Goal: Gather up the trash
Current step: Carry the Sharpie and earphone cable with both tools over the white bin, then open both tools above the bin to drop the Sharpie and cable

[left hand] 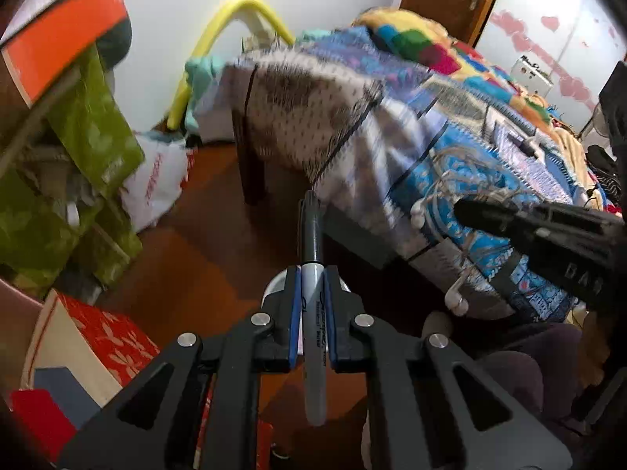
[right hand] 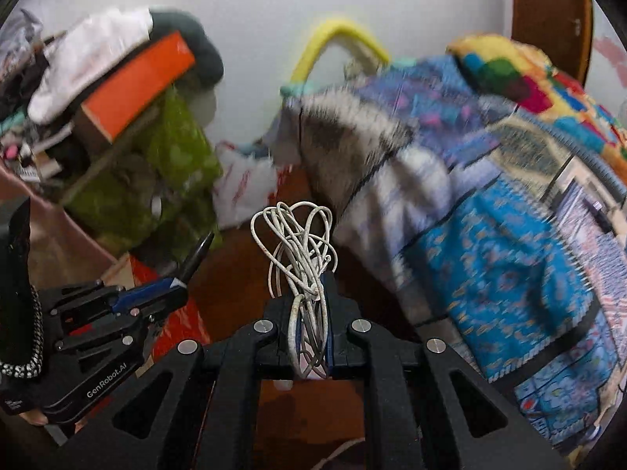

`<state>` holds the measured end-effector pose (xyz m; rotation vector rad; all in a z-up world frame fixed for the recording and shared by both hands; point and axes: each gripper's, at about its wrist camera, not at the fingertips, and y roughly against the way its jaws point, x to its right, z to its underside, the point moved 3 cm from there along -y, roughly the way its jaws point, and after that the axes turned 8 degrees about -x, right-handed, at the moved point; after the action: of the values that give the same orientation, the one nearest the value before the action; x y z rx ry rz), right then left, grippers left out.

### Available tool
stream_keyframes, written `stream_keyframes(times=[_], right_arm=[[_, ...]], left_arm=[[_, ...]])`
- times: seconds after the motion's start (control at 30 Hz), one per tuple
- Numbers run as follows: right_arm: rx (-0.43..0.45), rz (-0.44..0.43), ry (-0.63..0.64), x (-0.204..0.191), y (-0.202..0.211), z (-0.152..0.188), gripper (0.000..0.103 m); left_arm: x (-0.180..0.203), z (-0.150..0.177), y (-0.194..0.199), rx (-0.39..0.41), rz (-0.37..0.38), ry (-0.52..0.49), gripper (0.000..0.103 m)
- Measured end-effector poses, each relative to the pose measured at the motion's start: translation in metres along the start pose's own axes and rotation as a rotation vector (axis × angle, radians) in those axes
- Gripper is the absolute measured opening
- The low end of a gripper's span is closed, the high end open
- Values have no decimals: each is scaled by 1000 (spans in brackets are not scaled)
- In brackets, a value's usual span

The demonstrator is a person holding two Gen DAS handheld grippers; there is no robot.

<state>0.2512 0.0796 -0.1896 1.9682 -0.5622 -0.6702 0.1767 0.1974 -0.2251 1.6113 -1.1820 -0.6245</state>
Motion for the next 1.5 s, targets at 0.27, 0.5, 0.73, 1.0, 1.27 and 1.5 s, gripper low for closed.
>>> stream_keyframes(times=[0.27,0.5,0.73,1.0,1.27,1.5], right_arm=[[-187,-13,-11,12,-76,10,8],[-323,-67,-83,26,-131,6,9],[-465,-89,-144,37,-164,5,16],[-430,-50,-125,49,-151,0,23],[-369,-19,-98,55,-123,1,24],[-319,-4,-75,53,-97,6,24]], left_arm=[[-8,8,-61,-130,22,38,10],[-16,18,-104,-240,42,75,10],[-16,11,-128,-289,29,73,10],[-10,-4,-145,-315,35,68,10],[-14,-14,-154,-331,-12,119,24],[-3,-14,-121,-271,-27,93,24]])
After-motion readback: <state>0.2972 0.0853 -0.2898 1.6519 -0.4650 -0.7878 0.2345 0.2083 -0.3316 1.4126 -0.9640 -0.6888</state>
